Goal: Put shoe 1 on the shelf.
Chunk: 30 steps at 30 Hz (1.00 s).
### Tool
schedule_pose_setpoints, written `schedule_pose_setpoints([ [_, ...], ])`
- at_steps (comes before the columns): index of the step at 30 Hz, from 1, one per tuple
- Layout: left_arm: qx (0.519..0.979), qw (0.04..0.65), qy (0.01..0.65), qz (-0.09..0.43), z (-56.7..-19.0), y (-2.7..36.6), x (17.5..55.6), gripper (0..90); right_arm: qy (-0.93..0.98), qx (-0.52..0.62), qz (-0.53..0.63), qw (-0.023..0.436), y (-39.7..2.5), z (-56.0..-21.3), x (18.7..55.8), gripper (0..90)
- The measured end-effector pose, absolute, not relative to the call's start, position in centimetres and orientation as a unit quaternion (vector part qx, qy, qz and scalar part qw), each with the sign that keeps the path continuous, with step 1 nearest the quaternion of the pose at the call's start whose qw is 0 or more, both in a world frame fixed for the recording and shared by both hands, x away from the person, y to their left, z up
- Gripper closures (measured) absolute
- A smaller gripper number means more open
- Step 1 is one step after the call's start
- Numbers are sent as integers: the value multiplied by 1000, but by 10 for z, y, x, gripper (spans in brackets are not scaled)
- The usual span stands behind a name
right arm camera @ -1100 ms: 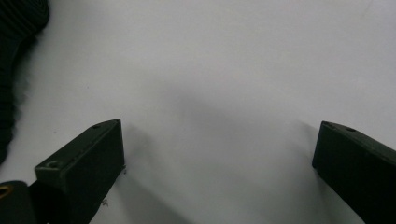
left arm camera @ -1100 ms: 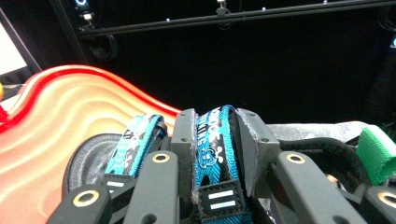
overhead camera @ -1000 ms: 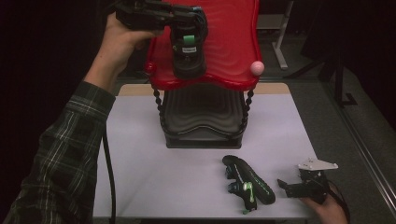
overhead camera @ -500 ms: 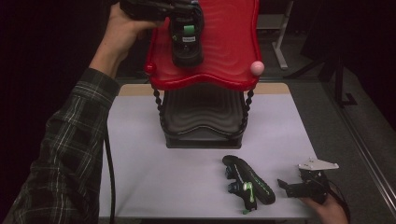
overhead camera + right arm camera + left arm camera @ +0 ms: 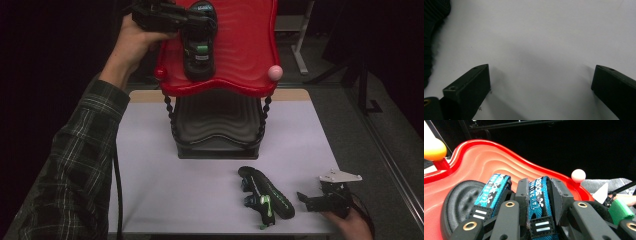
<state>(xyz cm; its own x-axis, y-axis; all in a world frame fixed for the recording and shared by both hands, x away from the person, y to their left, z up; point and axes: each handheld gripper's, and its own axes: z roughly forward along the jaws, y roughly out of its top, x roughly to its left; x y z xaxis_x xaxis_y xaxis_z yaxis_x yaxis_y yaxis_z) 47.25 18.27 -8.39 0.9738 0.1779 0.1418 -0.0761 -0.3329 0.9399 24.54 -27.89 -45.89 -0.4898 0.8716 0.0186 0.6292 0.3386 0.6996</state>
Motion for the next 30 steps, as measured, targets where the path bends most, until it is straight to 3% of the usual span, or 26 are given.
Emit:
schedule_pose_setpoints([
  [5,805,581,36,115,-86,182,470,685,798,471,330,183,-279,-459,245,16],
  [16,794,591,73,119,-82,192,453,411,799,470,329,183,-279,-459,245,16],
  [22,794,590,85,124,-85,203,434,326,799,470,329,184,-279,-459,245,16],
  [30,789,594,91,130,-94,218,407,298,799,470,328,184,-278,-459,245,16],
])
